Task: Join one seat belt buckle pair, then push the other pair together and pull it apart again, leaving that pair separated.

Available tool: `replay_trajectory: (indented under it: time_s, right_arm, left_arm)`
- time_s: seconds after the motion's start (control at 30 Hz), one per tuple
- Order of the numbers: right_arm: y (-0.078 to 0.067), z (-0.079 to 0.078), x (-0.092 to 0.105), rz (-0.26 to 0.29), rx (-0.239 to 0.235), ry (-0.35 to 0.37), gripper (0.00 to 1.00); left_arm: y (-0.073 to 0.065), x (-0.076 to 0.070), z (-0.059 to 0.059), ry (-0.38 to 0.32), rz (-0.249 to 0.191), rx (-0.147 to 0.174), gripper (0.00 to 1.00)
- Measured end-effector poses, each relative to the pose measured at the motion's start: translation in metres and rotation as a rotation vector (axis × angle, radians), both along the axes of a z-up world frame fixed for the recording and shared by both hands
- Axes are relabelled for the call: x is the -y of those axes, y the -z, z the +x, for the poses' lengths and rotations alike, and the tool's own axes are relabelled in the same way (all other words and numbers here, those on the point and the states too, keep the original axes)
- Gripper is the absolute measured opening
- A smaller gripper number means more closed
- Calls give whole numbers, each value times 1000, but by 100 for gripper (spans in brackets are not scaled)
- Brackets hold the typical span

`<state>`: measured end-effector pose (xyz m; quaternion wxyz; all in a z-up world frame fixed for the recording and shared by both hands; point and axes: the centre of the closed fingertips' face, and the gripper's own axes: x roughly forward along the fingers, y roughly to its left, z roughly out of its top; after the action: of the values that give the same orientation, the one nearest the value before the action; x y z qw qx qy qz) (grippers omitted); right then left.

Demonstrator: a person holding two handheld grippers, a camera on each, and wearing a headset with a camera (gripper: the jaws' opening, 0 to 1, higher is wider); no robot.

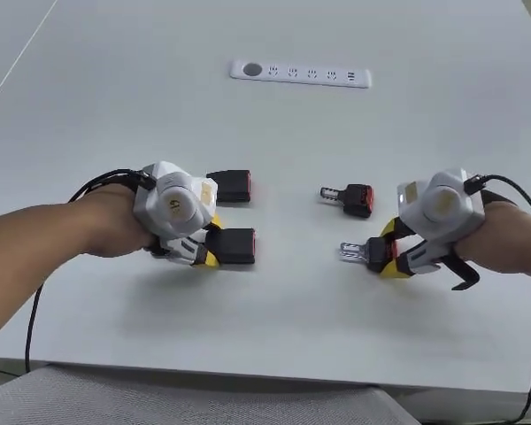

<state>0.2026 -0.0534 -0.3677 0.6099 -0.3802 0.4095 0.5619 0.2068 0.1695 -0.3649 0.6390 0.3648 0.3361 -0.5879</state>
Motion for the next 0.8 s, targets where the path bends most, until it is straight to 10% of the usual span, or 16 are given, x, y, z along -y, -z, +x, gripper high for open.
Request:
replay_trajectory:
  time_s: [0.8]
  right_arm:
    - [5,3,-85,137,21,-3,34]
  left_arm:
    - [9,-2,4,-1,9,-14,32]
